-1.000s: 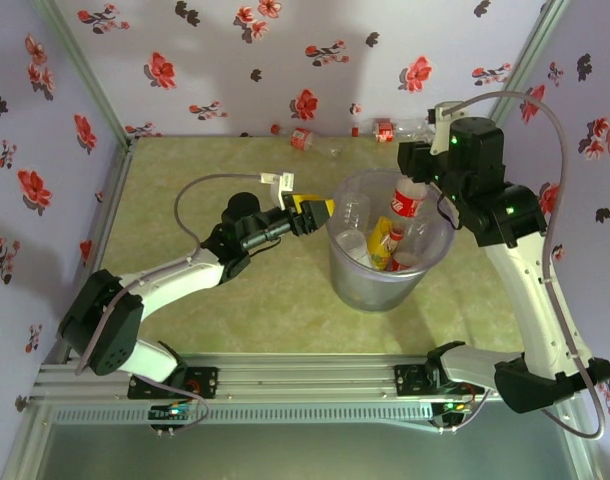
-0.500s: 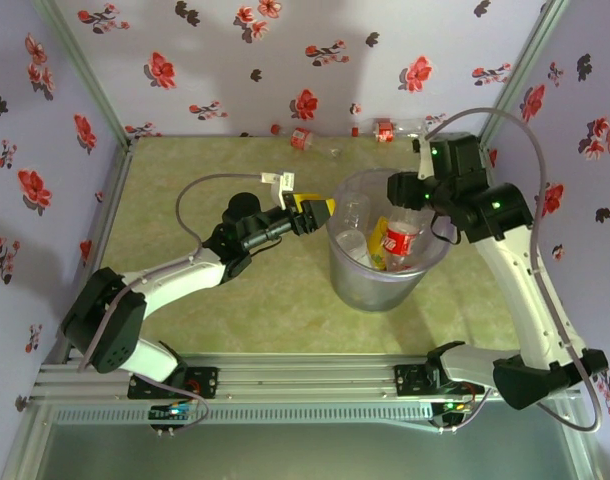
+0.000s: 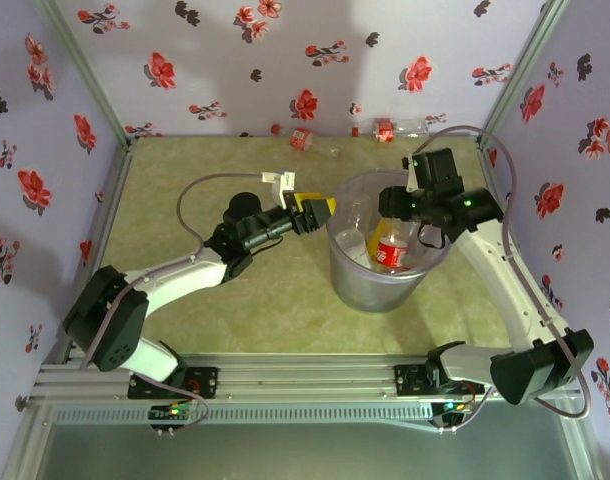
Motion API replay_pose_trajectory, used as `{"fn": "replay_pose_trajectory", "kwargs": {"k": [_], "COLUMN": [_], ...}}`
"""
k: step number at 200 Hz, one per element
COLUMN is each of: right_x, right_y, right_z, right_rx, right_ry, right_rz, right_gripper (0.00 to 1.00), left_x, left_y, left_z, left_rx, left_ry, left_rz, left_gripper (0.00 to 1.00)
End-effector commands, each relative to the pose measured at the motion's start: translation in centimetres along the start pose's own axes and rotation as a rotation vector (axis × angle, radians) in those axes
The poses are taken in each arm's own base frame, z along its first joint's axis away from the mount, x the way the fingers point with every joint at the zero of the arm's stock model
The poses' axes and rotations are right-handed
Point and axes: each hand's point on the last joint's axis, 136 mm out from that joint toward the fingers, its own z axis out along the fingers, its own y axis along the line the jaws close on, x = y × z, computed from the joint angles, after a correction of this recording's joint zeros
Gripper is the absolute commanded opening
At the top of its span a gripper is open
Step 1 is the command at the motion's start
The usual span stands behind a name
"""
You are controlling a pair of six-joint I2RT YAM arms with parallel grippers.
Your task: Put the plastic bottles in the bin
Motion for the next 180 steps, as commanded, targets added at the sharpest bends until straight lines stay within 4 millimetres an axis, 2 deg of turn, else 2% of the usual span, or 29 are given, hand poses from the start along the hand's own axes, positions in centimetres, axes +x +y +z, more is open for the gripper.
{"fn": "replay_pose_trajectory", "kwargs": {"k": [1,21,51,72,86,106,126,158,180], "right_x": [-0.4,-1.2,-2.6,-3.3,-3.3,-2.2,-0.7,1.1,0.9], "right_y": [0.5,0.7,0.7,0.6,0.6,0.8,0.4,0.4,0.4], "right_z": [-0.9,-1.7,-3.5,-4.9,-5.3,-4.6,-3.1,-2.0,-2.5], "right_rx": [-0.026,-0.027,-0.015,-0.002,-0.005,-0.024,-0.019,-0.042,-0.041], "right_ry": [-0.011,-0.03,-0.077,-0.109,-0.114,-0.075,-0.029,0.013,-0.006], "right_rz": [0.004,-0.011,-0.036,-0.046,-0.049,-0.043,-0.033,-0.004,-0.006], "right_gripper": [0.67,0.74,0.76,0.72,0.66,0.56,0.5,0.46,0.46], "left_x": [-0.3,-0.2,-0.3,0.0,0.2,0.4,0.6,0.6,0.5], "left_y": [-0.7,-0.5,-0.6,-0.3,-0.2,-0.1,0.0,0.1,0.2], "left_z": [0.7,1.0,1.2,1.5,1.7,2.0,2.1,2.1,2.2], "left_rx": [0.016,-0.003,-0.022,-0.046,-0.062,-0.073,-0.08,-0.086,-0.091], "left_ry": [0.009,0.031,0.056,0.089,0.109,0.127,0.136,0.139,0.14], "left_rz": [0.0,0.005,0.024,0.039,0.048,0.06,0.064,0.065,0.067], "left_gripper": [0.76,0.76,0.74,0.72,0.72,0.7,0.69,0.67,0.64]}}
